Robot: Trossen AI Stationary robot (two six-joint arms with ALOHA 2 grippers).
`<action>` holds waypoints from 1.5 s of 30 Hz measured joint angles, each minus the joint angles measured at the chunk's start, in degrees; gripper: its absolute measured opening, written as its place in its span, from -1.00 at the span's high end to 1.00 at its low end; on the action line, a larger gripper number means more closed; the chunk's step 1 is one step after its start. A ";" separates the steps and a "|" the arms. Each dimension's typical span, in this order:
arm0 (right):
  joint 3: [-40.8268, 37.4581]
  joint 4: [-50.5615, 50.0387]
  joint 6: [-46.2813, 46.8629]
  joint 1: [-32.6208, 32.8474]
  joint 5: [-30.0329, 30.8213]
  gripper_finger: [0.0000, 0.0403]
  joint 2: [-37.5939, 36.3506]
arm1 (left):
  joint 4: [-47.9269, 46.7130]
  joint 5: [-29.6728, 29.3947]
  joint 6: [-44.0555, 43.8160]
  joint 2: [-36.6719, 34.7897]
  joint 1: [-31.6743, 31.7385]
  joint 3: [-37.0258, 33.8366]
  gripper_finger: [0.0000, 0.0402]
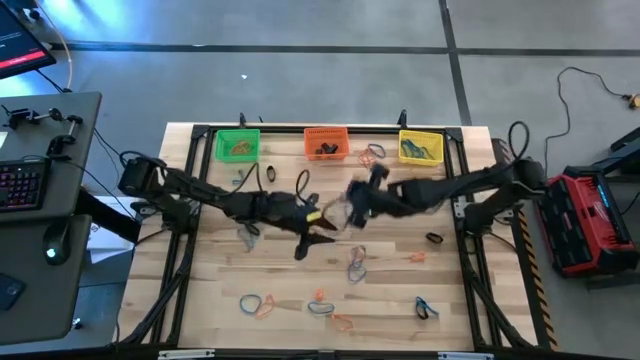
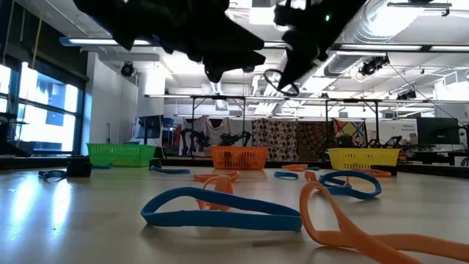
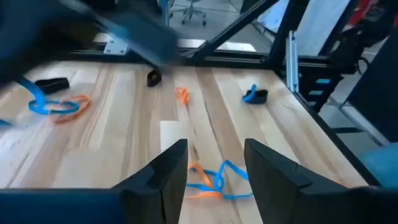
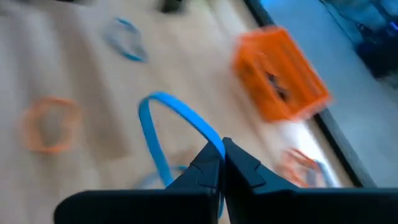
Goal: Sort rubber bands into baskets
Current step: Put the blue rubber band into the yellow bin
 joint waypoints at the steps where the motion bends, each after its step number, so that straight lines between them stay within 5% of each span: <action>1: 0.00 -1.00 -0.35 -1.83 0.04 1.00 -0.34 | 0.70 0.98 0.42 0.00 0.89 -0.58 0.24; 13: -1.72 -6.52 -5.55 -28.72 -6.18 1.00 -1.75 | 19.71 8.83 -3.24 -0.09 11.64 -8.01 0.24; 22: -12.32 -2.59 -1.19 -44.61 -9.75 1.00 -2.46 | 20.53 8.85 -5.42 -0.13 11.41 -8.64 0.24; 30: -18.82 2.25 0.14 -52.00 -9.90 1.00 -2.42 | 20.52 8.78 -2.69 -0.13 11.21 -8.64 0.24; 45: -19.00 3.10 3.45 -60.32 -13.18 1.00 -2.40 | 20.51 8.51 -2.94 -0.13 13.27 -8.64 0.24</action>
